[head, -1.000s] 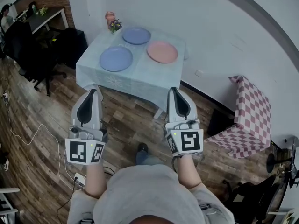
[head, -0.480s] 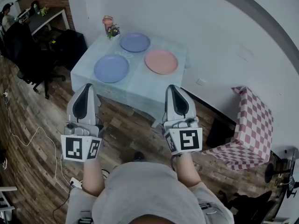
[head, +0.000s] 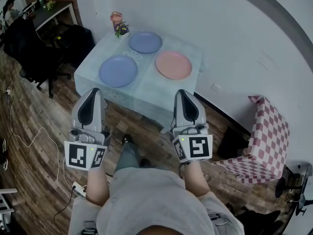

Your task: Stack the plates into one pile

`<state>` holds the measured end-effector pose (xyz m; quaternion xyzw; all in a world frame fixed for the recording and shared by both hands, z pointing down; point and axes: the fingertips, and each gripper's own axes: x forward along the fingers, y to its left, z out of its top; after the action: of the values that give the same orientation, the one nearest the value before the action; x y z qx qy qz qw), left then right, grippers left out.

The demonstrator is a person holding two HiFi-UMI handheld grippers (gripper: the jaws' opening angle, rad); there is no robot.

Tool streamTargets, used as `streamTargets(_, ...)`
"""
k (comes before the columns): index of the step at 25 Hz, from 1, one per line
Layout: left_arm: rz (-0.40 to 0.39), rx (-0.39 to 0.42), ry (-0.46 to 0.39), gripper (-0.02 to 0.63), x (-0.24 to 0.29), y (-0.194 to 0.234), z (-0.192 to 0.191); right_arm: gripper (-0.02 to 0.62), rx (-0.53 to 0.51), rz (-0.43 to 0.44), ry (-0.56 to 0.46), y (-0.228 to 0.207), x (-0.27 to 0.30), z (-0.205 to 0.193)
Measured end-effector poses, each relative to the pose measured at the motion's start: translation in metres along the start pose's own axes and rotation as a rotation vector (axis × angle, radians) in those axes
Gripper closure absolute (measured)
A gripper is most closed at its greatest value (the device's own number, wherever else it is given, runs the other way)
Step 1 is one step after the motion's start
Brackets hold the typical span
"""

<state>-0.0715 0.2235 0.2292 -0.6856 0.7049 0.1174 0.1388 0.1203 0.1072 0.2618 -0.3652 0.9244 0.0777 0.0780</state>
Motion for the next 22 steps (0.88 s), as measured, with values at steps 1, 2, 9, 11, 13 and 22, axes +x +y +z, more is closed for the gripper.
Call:
streamTargets(1,-0.003,0.003,0.001,0.607,0.005,0.002,-0.002,0.594,0.002,-0.003,0.003,-0.002,0.004,-0.002)
streamTargets(2,-0.008,0.008,0.003,0.607,0.011,0.004,-0.005,0.595,0.003,-0.006,0.006,-0.005,0.008,-0.005)
streamTargets(9,-0.031,0.009,0.005,0.607,0.051,0.032,-0.023,0.595,0.004,-0.021,0.01,-0.016,0.058,-0.018)
streamTargets(11,-0.028,0.0,0.001,0.607,0.066,0.046,-0.03,0.594,-0.002,-0.017,0.01,-0.017,0.079,-0.021)
streamTargets(13,-0.024,-0.008,-0.003,0.607,0.082,0.062,-0.035,0.595,-0.009,-0.014,0.007,-0.018,0.102,-0.023)
streamTargets(22,0.016,-0.029,0.012,0.607,0.143,0.139,-0.062,0.595,-0.016,-0.005,0.008,-0.016,0.201,-0.036)
